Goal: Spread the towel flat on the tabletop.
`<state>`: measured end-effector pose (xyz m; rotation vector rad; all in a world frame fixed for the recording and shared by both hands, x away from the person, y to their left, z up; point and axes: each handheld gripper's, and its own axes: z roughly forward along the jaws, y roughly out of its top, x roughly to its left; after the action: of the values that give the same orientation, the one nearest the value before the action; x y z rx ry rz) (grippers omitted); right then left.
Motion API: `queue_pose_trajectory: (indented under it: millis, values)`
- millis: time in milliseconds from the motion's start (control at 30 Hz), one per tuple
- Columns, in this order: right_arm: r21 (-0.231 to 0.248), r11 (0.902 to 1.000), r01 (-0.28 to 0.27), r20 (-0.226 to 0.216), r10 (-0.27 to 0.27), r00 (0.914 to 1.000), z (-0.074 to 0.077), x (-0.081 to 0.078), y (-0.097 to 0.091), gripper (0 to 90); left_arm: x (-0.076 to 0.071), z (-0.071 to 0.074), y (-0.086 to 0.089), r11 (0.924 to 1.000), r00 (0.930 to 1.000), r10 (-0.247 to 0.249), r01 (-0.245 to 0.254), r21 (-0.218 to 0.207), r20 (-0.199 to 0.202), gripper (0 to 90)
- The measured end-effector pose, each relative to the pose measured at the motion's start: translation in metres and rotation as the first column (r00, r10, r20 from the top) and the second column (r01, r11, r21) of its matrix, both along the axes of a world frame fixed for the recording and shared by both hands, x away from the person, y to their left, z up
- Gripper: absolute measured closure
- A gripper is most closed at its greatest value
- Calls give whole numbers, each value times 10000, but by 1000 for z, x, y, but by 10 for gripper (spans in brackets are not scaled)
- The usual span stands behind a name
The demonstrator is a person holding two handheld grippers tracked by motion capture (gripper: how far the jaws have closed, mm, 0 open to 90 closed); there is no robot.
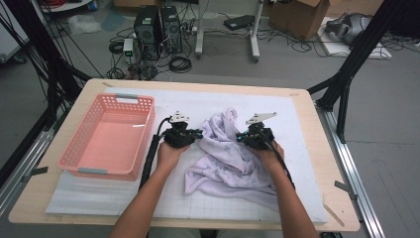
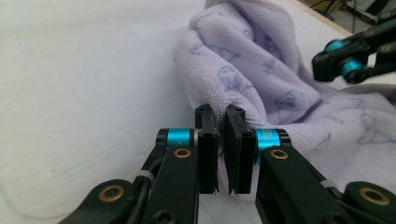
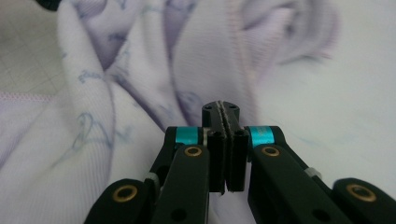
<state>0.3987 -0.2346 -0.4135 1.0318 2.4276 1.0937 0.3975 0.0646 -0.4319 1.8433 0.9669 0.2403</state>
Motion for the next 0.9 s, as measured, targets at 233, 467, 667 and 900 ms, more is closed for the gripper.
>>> queue_pose_trajectory:
  millis: [233,467,667,900]
  values:
    - [299,9912,1291,552,-1306,9899,20,-20,-62,799,-4,-1,-14,9992,9995,-248,254,-315,194,815]
    - [109,9999,48,211,-50,9998,-9,4,-12,497,-4,0,-12,9993,9995,-285,287,-227,103,820]
    - [-173,9981,-596,-326,590,9977,-22,13,9,848,-4,0,-11,9988,9991,-400,405,-284,151,820]
    - [393,9952,894,962,-928,9910,27,-20,-35,858,-8,1,-19,9938,9967,-746,770,-806,322,634]
